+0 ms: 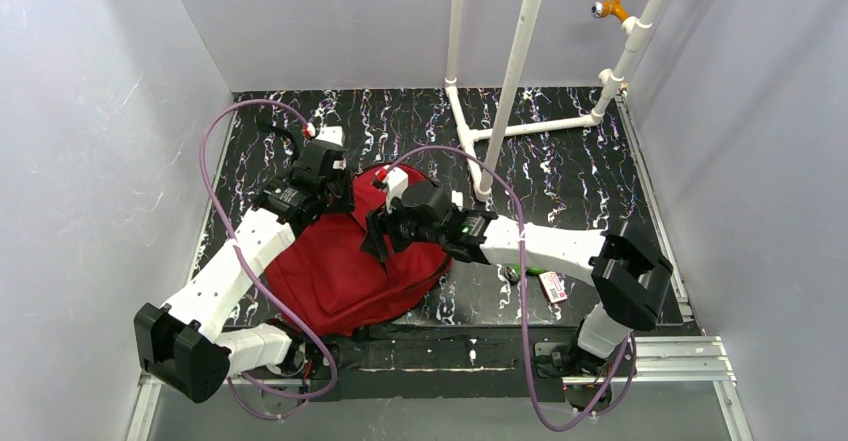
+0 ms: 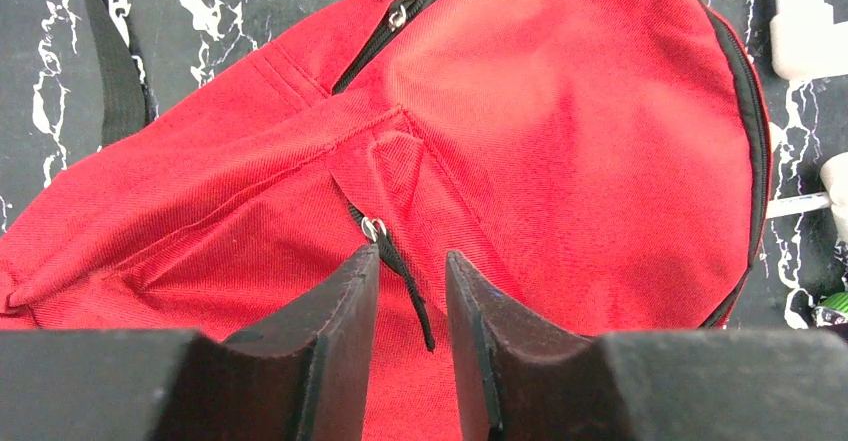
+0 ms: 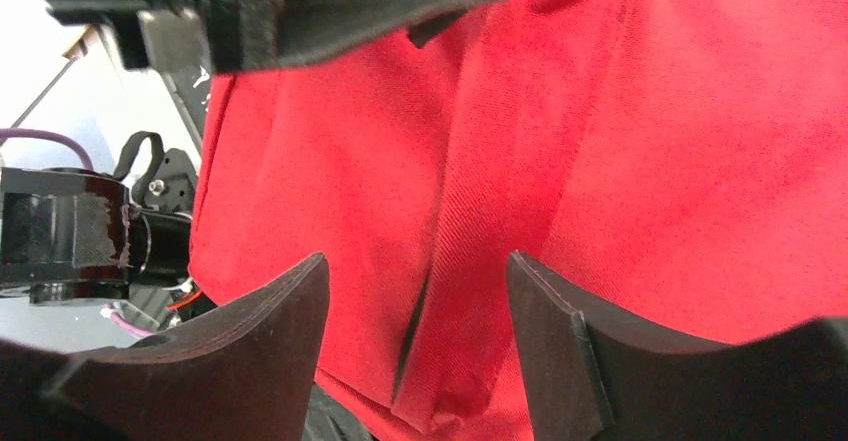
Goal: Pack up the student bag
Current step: Unzip the student bag at the center of the board.
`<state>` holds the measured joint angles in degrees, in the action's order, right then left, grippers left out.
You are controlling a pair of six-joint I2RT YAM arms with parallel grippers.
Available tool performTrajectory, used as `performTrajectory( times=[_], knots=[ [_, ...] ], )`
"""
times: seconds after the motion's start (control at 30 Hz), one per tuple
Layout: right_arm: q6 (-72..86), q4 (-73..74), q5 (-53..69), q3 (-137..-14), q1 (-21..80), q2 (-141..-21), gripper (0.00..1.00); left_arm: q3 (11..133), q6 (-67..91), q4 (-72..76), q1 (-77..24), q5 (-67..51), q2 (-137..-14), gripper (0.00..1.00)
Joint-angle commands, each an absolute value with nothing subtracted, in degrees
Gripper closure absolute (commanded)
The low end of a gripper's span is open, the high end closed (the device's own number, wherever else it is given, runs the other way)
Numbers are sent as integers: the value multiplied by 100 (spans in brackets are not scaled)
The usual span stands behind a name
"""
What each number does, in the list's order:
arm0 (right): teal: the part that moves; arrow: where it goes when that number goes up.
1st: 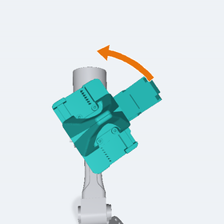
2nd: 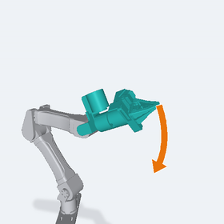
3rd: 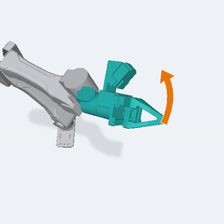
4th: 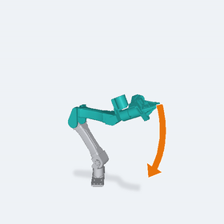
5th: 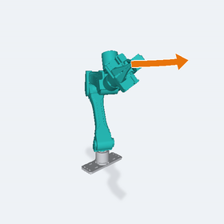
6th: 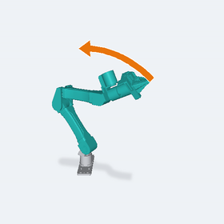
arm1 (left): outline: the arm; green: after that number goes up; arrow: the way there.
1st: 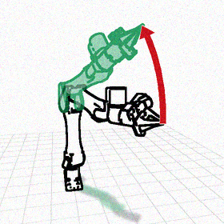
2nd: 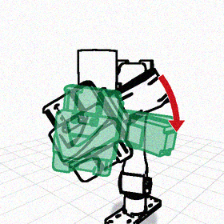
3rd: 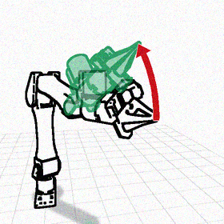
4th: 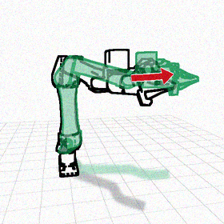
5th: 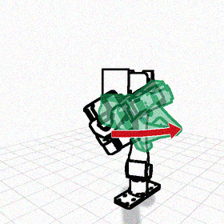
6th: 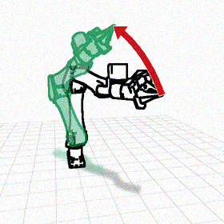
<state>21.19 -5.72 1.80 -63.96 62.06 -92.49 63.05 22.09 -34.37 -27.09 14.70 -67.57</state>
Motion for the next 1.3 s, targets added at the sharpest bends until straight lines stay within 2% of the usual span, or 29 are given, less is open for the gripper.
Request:
performTrajectory(
  times=[0.0, 0.1, 0.23, 0.37, 0.7, 0.73, 0.8, 0.87, 1.1, 1.2, 1.27],
  knots=[
    [2290, -1269, 54, -6623, 6269, -9406, 28, 6088, 2203, -3614, -2672, 1459, -6509, 68],
    [2263, -1239, -204, -6724, 6275, -9533, 37, 5828, 2174, -3535, -2676, 1436, -6327, 69],
    [2266, -1304, -208, -6772, 6275, -9635, 48, 5733, 2145, -3524, -2672, 1423, -6176, 89],
    [2252, -1282, -203, -6847, 6276, -9746, 55, 5647, 2109, -3401, -2671, 1436, -6018, 100],
    [1961, -877, -593, -7687, 6275, -10379, 54, 5510, 2083, -3438, -2666, 1076, -5966, 100],
    [1952, -830, -705, -7837, 6275, -10463, 59, 5484, 2103, -3475, -2664, 979, -5942, 100],
    [1968, -818, -952, -8003, 6275, -10587, 76, 5411, 2183, -3541, -2670, 906, -5846, 100],
    [2048, -923, -1225, -8052, 6275, -10655, 99, 5312, 2285, -3575, -2663, 810, -5715, 100],
    [2487, -1478, -1700, -8319, 6260, -10930, 99, 4896, 2926, -3453, -2670, 30, -5290, 100],
    [2572, -1649, -1514, -8452, 6197, -11049, 99, 4589, 3272, -3180, -2675, -546, -5169, 100],
    [2610, -1579, -1202, -8544, 6095, -11070, 99, 4524, 3298, -3212, -2664, -455, -5107, 100]
  ],
)
